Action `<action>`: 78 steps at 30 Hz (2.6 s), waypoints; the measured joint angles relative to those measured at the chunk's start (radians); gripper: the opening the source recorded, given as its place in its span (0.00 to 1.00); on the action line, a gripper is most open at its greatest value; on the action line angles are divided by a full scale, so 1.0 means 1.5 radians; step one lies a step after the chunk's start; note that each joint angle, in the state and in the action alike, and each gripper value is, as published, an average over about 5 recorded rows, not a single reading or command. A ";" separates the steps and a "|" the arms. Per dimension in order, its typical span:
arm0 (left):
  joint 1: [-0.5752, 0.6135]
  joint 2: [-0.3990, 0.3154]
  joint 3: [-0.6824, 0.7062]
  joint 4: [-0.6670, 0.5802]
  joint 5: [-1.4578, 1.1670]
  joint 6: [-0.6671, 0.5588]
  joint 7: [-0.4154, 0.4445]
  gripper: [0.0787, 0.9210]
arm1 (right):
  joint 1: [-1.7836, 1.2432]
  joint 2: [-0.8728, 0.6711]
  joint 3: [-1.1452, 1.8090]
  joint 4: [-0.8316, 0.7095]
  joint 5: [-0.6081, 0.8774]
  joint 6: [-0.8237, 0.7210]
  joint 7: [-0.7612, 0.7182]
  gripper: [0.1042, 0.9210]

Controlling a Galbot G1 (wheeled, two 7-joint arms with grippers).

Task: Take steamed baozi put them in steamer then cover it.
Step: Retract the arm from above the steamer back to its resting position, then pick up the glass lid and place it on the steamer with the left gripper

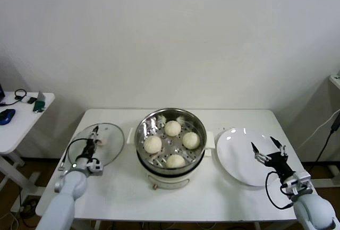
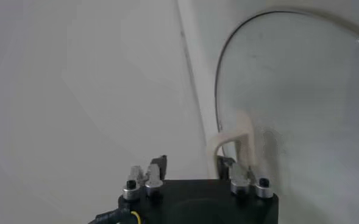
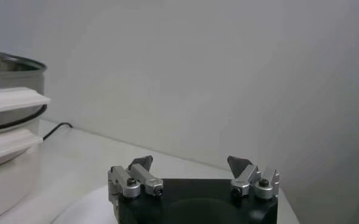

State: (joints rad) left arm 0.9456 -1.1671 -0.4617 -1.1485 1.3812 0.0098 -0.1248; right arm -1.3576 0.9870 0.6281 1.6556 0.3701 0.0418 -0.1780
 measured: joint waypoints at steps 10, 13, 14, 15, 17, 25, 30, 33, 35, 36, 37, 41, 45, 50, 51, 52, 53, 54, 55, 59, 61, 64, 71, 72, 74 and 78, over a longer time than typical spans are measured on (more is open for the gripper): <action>-0.006 -0.002 -0.003 0.015 -0.015 -0.018 -0.008 0.18 | 0.005 0.004 -0.002 -0.005 -0.012 0.006 -0.002 0.88; -0.004 0.001 -0.003 0.011 -0.021 -0.019 -0.014 0.11 | 0.004 0.005 -0.002 -0.006 -0.015 0.008 -0.003 0.88; -0.002 0.002 -0.003 0.008 -0.024 -0.019 -0.015 0.10 | 0.004 0.005 -0.002 -0.007 -0.016 0.009 -0.003 0.88; 0.000 0.004 -0.003 0.005 -0.027 -0.018 -0.016 0.09 | 0.004 0.005 -0.001 -0.007 -0.017 0.010 -0.004 0.88; 0.005 0.007 -0.003 -0.005 -0.034 -0.017 -0.017 0.09 | 0.004 0.005 0.000 -0.008 -0.018 0.011 -0.004 0.88; 0.048 0.028 -0.013 -0.088 -0.068 0.009 -0.023 0.09 | 0.006 0.004 0.002 -0.012 -0.019 0.015 -0.006 0.88; 0.086 0.042 -0.024 -0.156 -0.087 0.032 -0.036 0.09 | 0.008 0.004 0.002 -0.014 -0.021 0.016 -0.008 0.88; 0.109 0.049 -0.032 -0.193 -0.098 0.044 -0.043 0.09 | 0.011 0.004 0.001 -0.017 -0.023 0.017 -0.009 0.88; 0.125 0.054 -0.038 -0.219 -0.106 0.052 -0.047 0.09 | 0.013 0.004 0.001 -0.019 -0.024 0.019 -0.010 0.88; 0.133 0.056 -0.041 -0.232 -0.110 0.056 -0.048 0.09 | 0.014 0.004 0.001 -0.020 -0.024 0.019 -0.011 0.88; 0.142 0.059 -0.045 -0.246 -0.113 0.060 -0.050 0.09 | 0.015 0.004 0.001 -0.021 -0.025 0.020 -0.011 0.88; 0.179 0.068 -0.057 -0.302 -0.126 0.081 -0.052 0.09 | 0.020 0.003 -0.002 -0.026 -0.029 0.022 -0.014 0.88; 0.215 0.076 -0.064 -0.362 -0.133 0.110 -0.053 0.09 | 0.025 0.002 -0.006 -0.031 -0.033 0.024 -0.016 0.88; 0.249 0.091 -0.063 -0.439 -0.145 0.159 -0.048 0.09 | 0.033 0.001 -0.011 -0.038 -0.036 0.026 -0.018 0.88; 0.253 0.095 -0.061 -0.455 -0.148 0.169 -0.046 0.09 | 0.034 0.001 -0.012 -0.040 -0.037 0.026 -0.019 0.88; 0.256 0.099 -0.058 -0.470 -0.150 0.179 -0.044 0.09 | 0.036 0.002 -0.014 -0.042 -0.038 0.027 -0.019 0.88; 0.258 0.103 -0.055 -0.485 -0.153 0.189 -0.041 0.09 | 0.038 0.002 -0.015 -0.044 -0.040 0.028 -0.020 0.88; 0.259 0.107 -0.050 -0.499 -0.155 0.199 -0.038 0.09 | 0.039 0.003 -0.016 -0.046 -0.041 0.028 -0.020 0.88; 0.260 0.111 -0.044 -0.513 -0.157 0.210 -0.035 0.09 | 0.041 0.004 -0.018 -0.048 -0.042 0.029 -0.021 0.88; 0.254 0.131 -0.012 -0.563 -0.165 0.251 -0.020 0.09 | 0.049 0.010 -0.024 -0.057 -0.047 0.031 -0.024 0.88; 0.248 0.140 0.011 -0.584 -0.168 0.272 -0.010 0.09 | 0.053 0.013 -0.028 -0.061 -0.050 0.033 -0.025 0.88; 0.235 0.147 0.051 -0.609 -0.168 0.303 0.006 0.09 | 0.059 0.017 -0.033 -0.069 -0.054 0.036 -0.027 0.88; 0.189 0.134 0.164 -0.633 -0.143 0.370 0.056 0.09 | 0.071 0.029 -0.040 -0.086 -0.065 0.043 -0.032 0.88; 0.181 0.128 0.179 -0.634 -0.137 0.378 0.065 0.09 | 0.072 0.030 -0.040 -0.089 -0.067 0.044 -0.033 0.88; 0.164 0.112 0.208 -0.634 -0.122 0.392 0.085 0.09 | 0.073 0.034 -0.040 -0.094 -0.070 0.046 -0.035 0.88; 0.131 0.075 0.257 -0.627 -0.087 0.415 0.132 0.09 | 0.071 0.038 -0.037 -0.102 -0.076 0.050 -0.038 0.88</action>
State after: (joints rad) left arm 1.1418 -1.0543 -0.0769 -2.0893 1.2506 0.6320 0.0731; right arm -1.2506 1.0437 0.5725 1.5026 0.2563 0.1174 -0.2353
